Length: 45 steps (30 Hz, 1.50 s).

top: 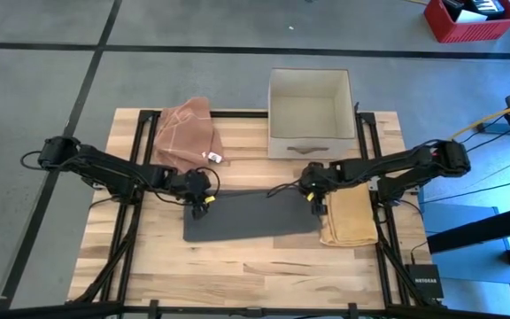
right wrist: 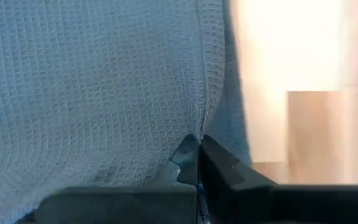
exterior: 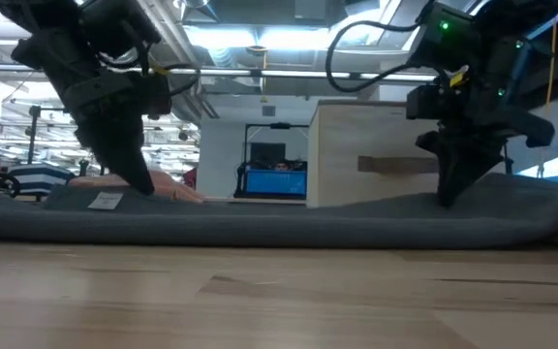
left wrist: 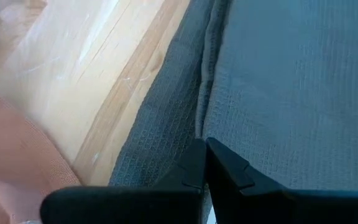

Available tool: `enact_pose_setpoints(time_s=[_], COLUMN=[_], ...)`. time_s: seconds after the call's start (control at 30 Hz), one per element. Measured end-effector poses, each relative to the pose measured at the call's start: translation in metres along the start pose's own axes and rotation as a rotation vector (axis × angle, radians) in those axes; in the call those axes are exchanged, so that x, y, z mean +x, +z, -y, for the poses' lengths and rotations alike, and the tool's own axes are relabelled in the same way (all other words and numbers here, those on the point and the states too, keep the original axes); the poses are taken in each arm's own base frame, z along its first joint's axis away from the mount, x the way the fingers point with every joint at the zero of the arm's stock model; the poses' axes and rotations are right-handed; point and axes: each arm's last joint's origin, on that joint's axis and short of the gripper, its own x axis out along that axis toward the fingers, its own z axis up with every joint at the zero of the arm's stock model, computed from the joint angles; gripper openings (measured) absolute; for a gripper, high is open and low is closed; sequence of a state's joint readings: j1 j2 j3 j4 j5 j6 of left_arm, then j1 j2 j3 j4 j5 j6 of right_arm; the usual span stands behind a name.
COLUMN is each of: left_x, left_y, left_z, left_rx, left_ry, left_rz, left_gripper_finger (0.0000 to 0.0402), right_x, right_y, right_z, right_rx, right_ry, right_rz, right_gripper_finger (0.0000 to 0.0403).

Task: Fold towel
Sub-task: Fold the gray towel

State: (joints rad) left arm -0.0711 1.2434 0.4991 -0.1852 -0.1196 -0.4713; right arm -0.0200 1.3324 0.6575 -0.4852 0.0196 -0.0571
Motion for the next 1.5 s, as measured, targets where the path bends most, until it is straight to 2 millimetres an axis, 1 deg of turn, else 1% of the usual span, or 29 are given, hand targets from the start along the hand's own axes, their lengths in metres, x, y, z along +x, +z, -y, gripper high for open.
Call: enact_pose_setpoints(time_s=[0.07, 0.13, 0.3, 0.37, 0.43, 0.57, 0.77, 0.87, 0.97, 1.03, 1.1, 1.2, 1.27, 1.33, 1.4, 1.5], left_x=[-0.005, -0.012, -0.014, -0.012, -0.010, -0.003, 0.007, 0.007, 0.005, 0.002, -0.007, -0.018, -0.019, -0.014, -0.006, 0.005], left_y=[0.007, 0.014, 0.017, 0.017, 0.017, 0.017, 0.014, 0.014, 0.016, 0.023, 0.030, 0.045, 0.047, 0.041, 0.026, 0.000], left_z=[0.003, 0.004, -0.001, -0.005, -0.008, -0.010, -0.010, -0.010, -0.010, -0.007, -0.002, 0.009, 0.020, 0.030, 0.035, 0.037], left_rx=[-0.001, 0.007, 0.062, 0.069, 0.073, 0.093, 0.113, 0.155, 0.161, 0.158, 0.137, 0.046, 0.033, 0.052, 0.069, 0.063], left_ry=[0.002, 0.040, 0.202, 0.249, 0.294, 0.319, 0.330, 0.332, 0.331, 0.327, 0.311, 0.204, 0.088, 0.020, 0.017, 0.038], left_rz=[0.015, 0.046, 0.070, 0.064, 0.058, 0.043, 0.012, 0.001, 0.002, 0.009, -0.011, 0.008, 0.025, 0.024, -0.030, -0.122], left_gripper_finger=[0.0002, 0.0002, 0.0002, 0.0001, 0.0001, 0.0001, 0.0009, 0.0023, 0.0057, 0.0085, 0.0111, 0.0137, 0.0146, 0.0149, 0.0150, 0.0150], right_x=[-0.004, -0.008, -0.013, -0.009, -0.001, 0.012, 0.019, 0.020, 0.017, 0.011, 0.000, -0.016, -0.020, -0.016, -0.004, 0.020], right_y=[0.000, 0.000, 0.001, 0.000, -0.006, -0.014, -0.015, -0.015, -0.012, -0.006, 0.002, 0.017, 0.029, 0.036, 0.038, 0.026], right_z=[0.001, 0.002, 0.007, 0.007, 0.007, 0.007, 0.007, 0.007, 0.007, 0.008, 0.008, 0.008, 0.006, 0.002, -0.002, -0.004], right_rx=[0.003, 0.006, 0.014, 0.017, 0.017, 0.051, 0.068, 0.068, 0.065, 0.053, 0.042, 0.042, 0.051, 0.048, 0.038, 0.058], right_ry=[-0.029, -0.068, -0.222, -0.256, -0.262, -0.287, -0.295, -0.296, -0.295, -0.294, -0.284, -0.222, -0.122, 0.022, 0.122, 0.157], right_rz=[0.007, 0.021, 0.048, 0.056, 0.041, 0.033, 0.019, 0.020, 0.006, -0.020, -0.057, -0.055, 0.042, 0.157, 0.255, 0.272], right_gripper_finger=[0.0010, 0.0010, 0.0006, 0.0006, 0.0004, 0.0007, 0.0028, 0.0049, 0.0089, 0.0121, 0.0150, 0.0182, 0.0194, 0.0200, 0.0201, 0.0197])
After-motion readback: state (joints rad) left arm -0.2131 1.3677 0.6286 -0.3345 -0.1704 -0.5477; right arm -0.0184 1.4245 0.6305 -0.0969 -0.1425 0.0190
